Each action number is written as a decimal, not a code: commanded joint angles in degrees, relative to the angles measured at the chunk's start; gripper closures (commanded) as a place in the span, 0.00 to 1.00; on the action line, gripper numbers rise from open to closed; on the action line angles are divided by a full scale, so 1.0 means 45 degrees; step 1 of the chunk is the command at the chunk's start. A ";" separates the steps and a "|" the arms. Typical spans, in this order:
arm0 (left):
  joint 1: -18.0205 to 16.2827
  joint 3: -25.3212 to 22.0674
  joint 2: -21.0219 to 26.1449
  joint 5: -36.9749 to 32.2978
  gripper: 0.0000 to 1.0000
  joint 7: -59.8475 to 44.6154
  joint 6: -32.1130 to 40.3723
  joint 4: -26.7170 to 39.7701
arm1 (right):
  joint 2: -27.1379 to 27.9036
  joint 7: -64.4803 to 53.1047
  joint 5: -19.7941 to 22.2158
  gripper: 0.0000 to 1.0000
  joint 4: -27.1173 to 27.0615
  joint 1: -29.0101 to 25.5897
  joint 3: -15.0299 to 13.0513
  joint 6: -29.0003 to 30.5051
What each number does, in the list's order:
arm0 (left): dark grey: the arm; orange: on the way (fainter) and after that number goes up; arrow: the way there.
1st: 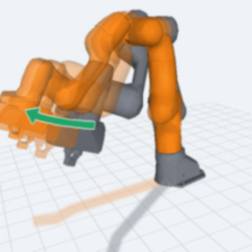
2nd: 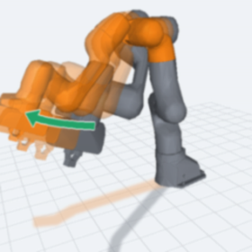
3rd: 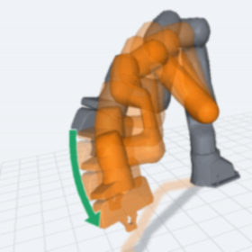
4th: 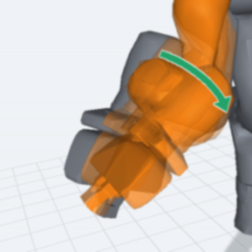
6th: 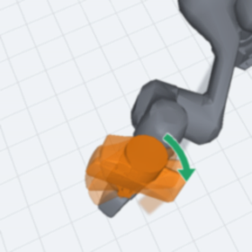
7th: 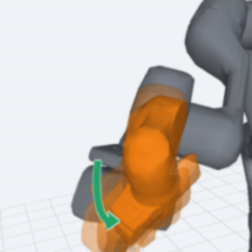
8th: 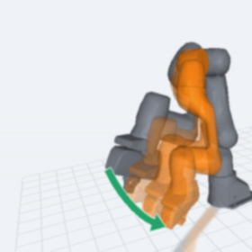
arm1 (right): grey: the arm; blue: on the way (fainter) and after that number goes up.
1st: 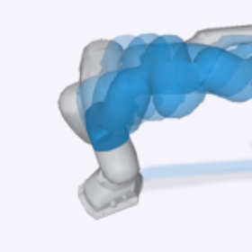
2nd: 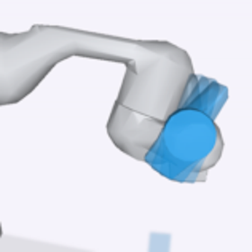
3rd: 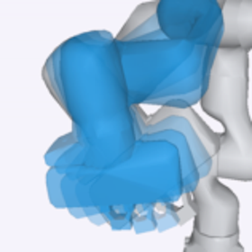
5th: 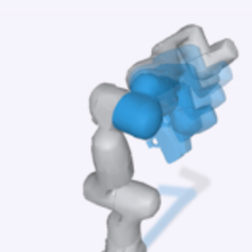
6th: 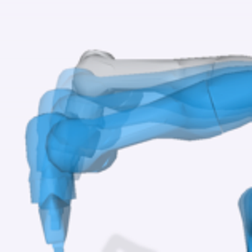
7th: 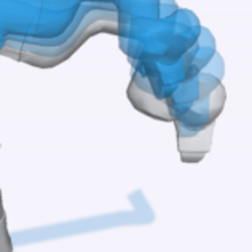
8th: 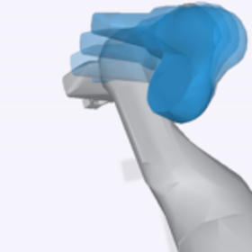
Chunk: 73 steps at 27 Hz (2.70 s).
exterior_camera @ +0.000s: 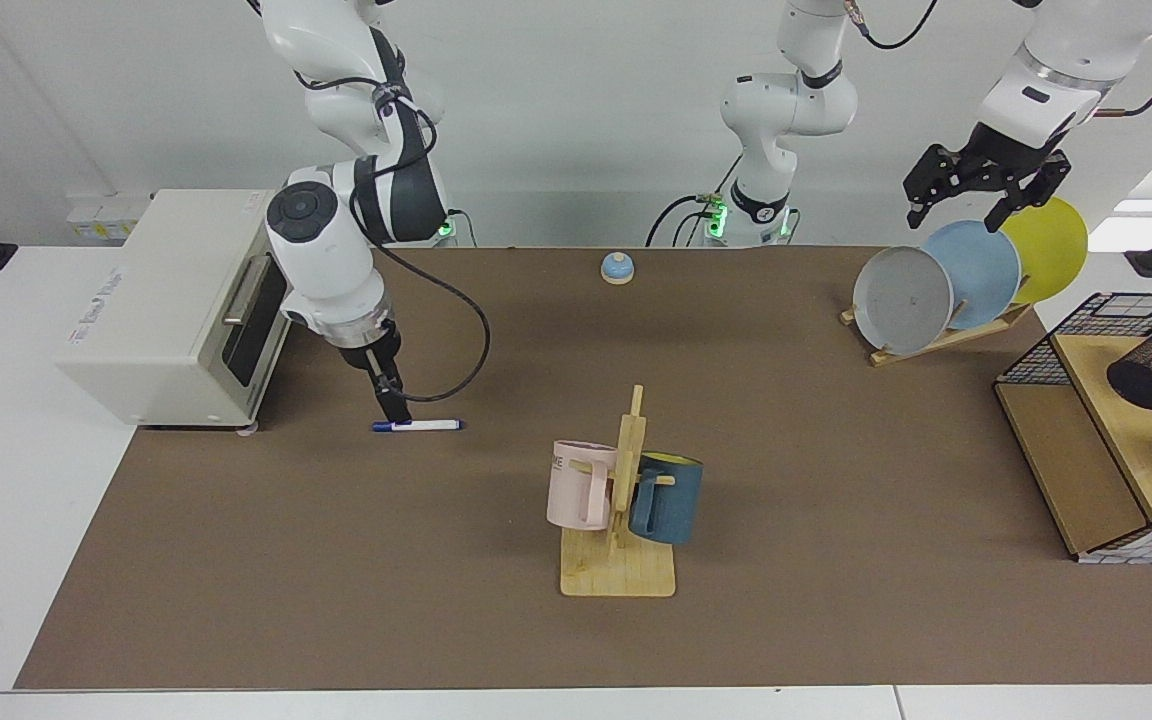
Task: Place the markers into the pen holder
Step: 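Move the right gripper toward the white blue-capped marker on the table, then lower the right gripper over the marker and close on it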
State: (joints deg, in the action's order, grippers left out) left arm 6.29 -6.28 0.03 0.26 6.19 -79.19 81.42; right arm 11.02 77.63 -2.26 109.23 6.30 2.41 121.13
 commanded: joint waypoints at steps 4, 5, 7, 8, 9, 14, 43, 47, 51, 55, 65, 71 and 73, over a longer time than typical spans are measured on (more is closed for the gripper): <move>-0.0070 0.0049 -0.0319 -0.0038 0.00 0.0050 0.0117 0.0306 | 0.0362 0.1223 -0.0240 0.00 0.1292 -0.0227 0.0108 0.2045; -0.0070 0.0049 -0.0319 -0.0038 0.00 0.0050 0.0098 0.0306 | 0.0498 0.1360 -0.0240 0.00 0.1409 -0.0227 0.0108 0.2221; -0.0070 0.0049 -0.0319 -0.0038 0.00 0.0050 0.0059 0.0306 | 0.0674 0.1595 -0.0240 0.00 0.1585 -0.0208 0.0108 0.2553; -0.0070 0.0049 -0.0299 -0.0038 0.00 0.0031 0.0020 0.0306 | 0.0791 0.1847 -0.0240 0.00 0.1625 -0.0208 0.0108 0.2729; -0.0070 0.0049 -0.0299 -0.0038 0.00 0.0031 0.0019 0.0306 | 0.0928 0.2159 -0.0259 0.00 0.1645 -0.0227 0.0108 0.2846; 0.0008 0.0049 -0.0299 -0.0038 0.00 0.0031 0.0000 0.0306 | 0.1261 0.2416 -0.0279 0.00 0.1684 -0.0208 0.0108 0.3062; 0.0086 0.0068 -0.0318 -0.0038 0.00 0.0031 -0.0098 0.0325 | 0.1359 0.1987 -0.0552 0.58 0.2055 -0.0090 0.0108 0.3316; 0.0086 0.0068 -0.0319 -0.0038 0.00 0.0031 -0.0098 0.0364 | 0.1359 0.1909 -0.0552 0.65 0.2055 -0.0110 0.0108 0.3316; 0.0066 0.0068 -0.0319 -0.0038 0.00 0.0030 -0.0117 0.0364 | 0.1359 0.1908 -0.0552 0.80 0.2055 -0.0110 0.0108 0.3297; 0.0066 0.0068 -0.0319 -0.0038 0.00 0.0031 -0.0137 0.0345 | 0.1359 0.1928 -0.0552 0.91 0.2036 -0.0071 0.0108 0.3297; 0.0007 0.0068 -0.0299 -0.0038 0.00 0.0050 -0.0156 0.0345 | 0.1184 0.2006 -0.0533 1.00 0.1782 -0.0012 0.0128 0.3122; 0.0086 0.0068 -0.0299 -0.0038 0.00 -0.0009 -0.0137 0.0267 | 0.0461 0.2026 -0.0533 1.00 0.1081 -0.0012 0.0108 0.1758; 0.0066 0.0088 -0.0318 -0.0038 0.00 0.0011 -0.0001 0.0267 | 0.0382 0.2026 -0.0513 1.00 0.0437 -0.0032 0.0108 0.0821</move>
State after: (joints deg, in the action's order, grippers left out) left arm 6.38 -5.90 -0.12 0.27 6.21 -79.13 81.48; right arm 15.49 86.92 -3.94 115.48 6.44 2.74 132.40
